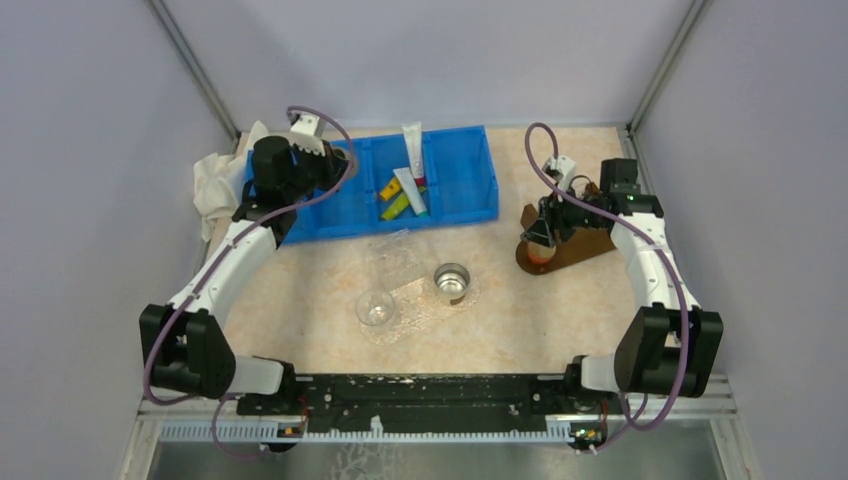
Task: Prepare toiletry sets of a toothbrush and toothpaste on the tray
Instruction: Pick up the cup from the storage box, then place the cup on the tray.
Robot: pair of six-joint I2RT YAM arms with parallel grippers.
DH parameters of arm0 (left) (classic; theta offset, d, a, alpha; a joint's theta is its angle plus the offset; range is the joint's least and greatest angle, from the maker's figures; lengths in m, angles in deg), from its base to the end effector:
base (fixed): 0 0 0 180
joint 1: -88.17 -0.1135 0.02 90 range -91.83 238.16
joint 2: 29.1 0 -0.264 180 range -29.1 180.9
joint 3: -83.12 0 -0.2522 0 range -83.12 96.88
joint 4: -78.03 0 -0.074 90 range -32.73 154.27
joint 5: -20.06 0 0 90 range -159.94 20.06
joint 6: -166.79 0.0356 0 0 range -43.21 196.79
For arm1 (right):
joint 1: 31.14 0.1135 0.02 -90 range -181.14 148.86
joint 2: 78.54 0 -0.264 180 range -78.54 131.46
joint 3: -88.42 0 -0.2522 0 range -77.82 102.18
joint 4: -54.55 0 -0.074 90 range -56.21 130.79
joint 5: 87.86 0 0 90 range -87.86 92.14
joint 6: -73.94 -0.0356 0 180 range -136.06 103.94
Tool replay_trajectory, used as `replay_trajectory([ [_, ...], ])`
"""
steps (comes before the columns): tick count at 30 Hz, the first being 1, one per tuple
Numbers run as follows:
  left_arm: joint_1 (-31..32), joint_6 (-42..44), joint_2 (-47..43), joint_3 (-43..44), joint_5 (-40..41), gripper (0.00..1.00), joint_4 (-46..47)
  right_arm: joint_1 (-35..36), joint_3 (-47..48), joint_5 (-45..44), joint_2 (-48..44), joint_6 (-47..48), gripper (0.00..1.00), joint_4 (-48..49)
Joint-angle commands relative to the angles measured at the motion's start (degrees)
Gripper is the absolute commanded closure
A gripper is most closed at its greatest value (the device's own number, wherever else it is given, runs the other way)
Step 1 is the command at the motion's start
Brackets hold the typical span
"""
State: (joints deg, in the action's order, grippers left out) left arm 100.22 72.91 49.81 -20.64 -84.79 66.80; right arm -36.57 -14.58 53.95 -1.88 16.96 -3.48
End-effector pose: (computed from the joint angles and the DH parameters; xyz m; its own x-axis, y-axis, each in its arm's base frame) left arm 0.3173 -0.0771 0.3348 -0.2645 -0.0104 -0.9643 0.4282 0.8947 -0.1271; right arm 0.2641 0.0030 0.2907 -0.5095 -0.2900 -0.8102 -0.7601 0.5930 0.2657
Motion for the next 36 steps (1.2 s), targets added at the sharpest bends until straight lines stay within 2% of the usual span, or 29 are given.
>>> replay_trajectory([
  [1,0.49,-0.56,-3.71,-1.86,-15.37,1.00,8.49,0.06,0.30,7.50,-1.74,4.93,0.48,-1.67],
  [9,2.57,1.00,-5.01,-8.28,-44.68,1.00,24.82,2.24,-1.66,13.45,-6.07,12.20,0.48,-3.05],
  [13,7.77,10.62,-6.89,-12.13,-51.43,1.00,28.32,2.40,-4.49,17.69,-9.40,16.86,0.47,-2.04],
  [16,12.66,23.06,-7.89,-13.02,-55.13,1.00,23.25,2.52,-6.44,21.66,-11.07,27.20,0.45,-6.41],
  [19,15.46,33.26,-7.76,-12.86,-59.69,1.00,17.90,2.53,-7.07,25.12,-10.89,45.29,0.36,-17.47],
  [21,16.96,40.01,-7.57,-12.92,-63.35,1.00,14.69,2.68,-7.52,26.20,-10.40,54.14,0.30,-22.83],
  [24,19.16,45.98,-7.12,-11.40,-63.44,1.00,8.62,2.84,-6.64,26.52,-10.13,55.22,0.29,-24.34],
  [28,23.18,59.82,-3.53,-4.39,-61.15,1.00,-10.56,3.20,-5.20,25.12,-10.26,53.39,0.29,-24.68],
  [32,28.69,63.79,1.34,1.46,-55.27,1.00,-19.72,4.42,-5.13,22.56,-10.43,46.66,0.30,-20.80],
  [36,32.12,63.79,4.31,4.75,-49.52,1.00,-23.70,5.73,-4.27,19.55,-10.39,44.38,0.31,-20.07],
])
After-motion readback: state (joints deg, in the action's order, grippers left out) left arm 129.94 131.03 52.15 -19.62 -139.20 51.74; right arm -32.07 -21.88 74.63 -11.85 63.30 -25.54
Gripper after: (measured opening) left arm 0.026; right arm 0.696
